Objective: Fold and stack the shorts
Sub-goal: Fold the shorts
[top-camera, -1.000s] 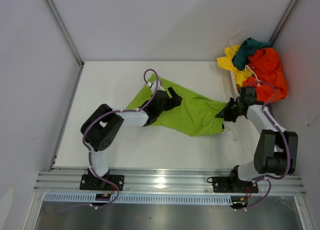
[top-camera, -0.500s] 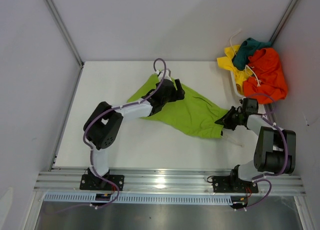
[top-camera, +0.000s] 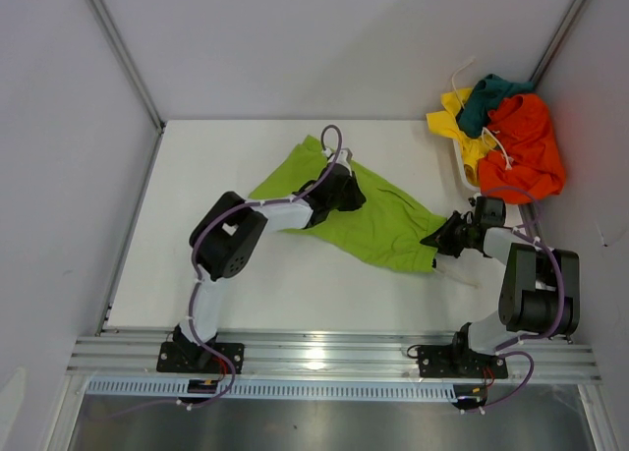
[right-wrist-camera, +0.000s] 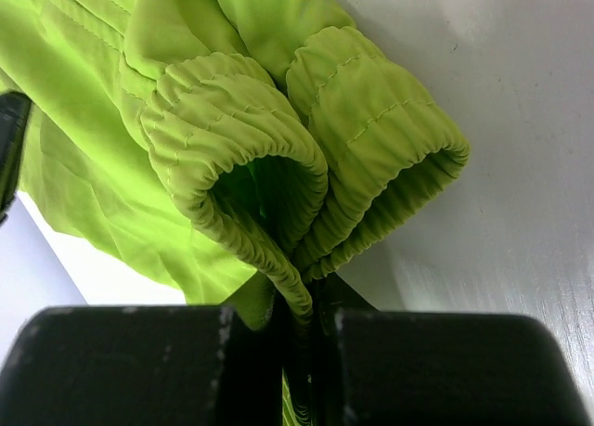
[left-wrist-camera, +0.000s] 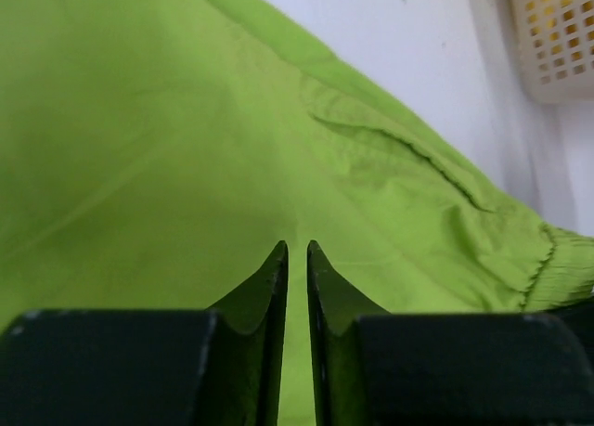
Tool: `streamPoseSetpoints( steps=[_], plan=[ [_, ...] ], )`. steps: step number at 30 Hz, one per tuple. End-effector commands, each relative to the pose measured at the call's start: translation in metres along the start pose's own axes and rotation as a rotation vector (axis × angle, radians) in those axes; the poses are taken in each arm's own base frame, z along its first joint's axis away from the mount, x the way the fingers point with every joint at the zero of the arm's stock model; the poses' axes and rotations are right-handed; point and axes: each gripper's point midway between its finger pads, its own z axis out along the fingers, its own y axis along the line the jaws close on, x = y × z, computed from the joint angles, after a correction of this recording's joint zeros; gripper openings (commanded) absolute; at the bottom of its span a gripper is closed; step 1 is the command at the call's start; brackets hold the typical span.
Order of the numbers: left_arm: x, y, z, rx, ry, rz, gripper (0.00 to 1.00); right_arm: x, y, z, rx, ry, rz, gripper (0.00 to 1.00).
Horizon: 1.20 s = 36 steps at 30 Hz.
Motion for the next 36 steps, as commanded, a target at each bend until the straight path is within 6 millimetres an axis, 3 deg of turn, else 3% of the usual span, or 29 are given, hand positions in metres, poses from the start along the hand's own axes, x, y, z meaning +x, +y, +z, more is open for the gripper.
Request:
streamPoseSetpoints(
  steps=[1, 7, 9, 13, 21, 26, 36],
  plan=[
    [-0.039, -0.036, 0.008, 0.118, -0.099, -0.056, 0.15, 0.004, -0.007, 0.002, 0.014, 0.006, -0.022, 0.00],
    [-0.043, -0.034, 0.025, 0.114, -0.108, -0.117, 0.09, 0.005, -0.006, 0.000, 0.007, 0.003, -0.029, 0.00],
    [-0.045, -0.026, 0.034, 0.077, -0.135, -0.140, 0.06, 0.006, -0.006, 0.000, 0.003, 0.005, -0.028, 0.00],
    [-0.037, -0.013, 0.046, 0.057, -0.125, -0.206, 0.00, 0.007, -0.005, 0.001, -0.006, 0.011, -0.028, 0.00],
    [-0.024, 0.011, 0.056, -0.070, -0.088, -0.270, 0.00, 0.008, 0.001, -0.005, -0.018, 0.013, -0.031, 0.00],
    [-0.020, 0.005, 0.063, -0.072, -0.070, -0.284, 0.00, 0.004, 0.027, -0.030, -0.041, -0.016, -0.061, 0.00],
    [-0.012, -0.020, 0.060, -0.054, -0.088, -0.262, 0.00, 0.021, 0.121, -0.089, -0.201, -0.028, -0.101, 0.00]
  ],
)
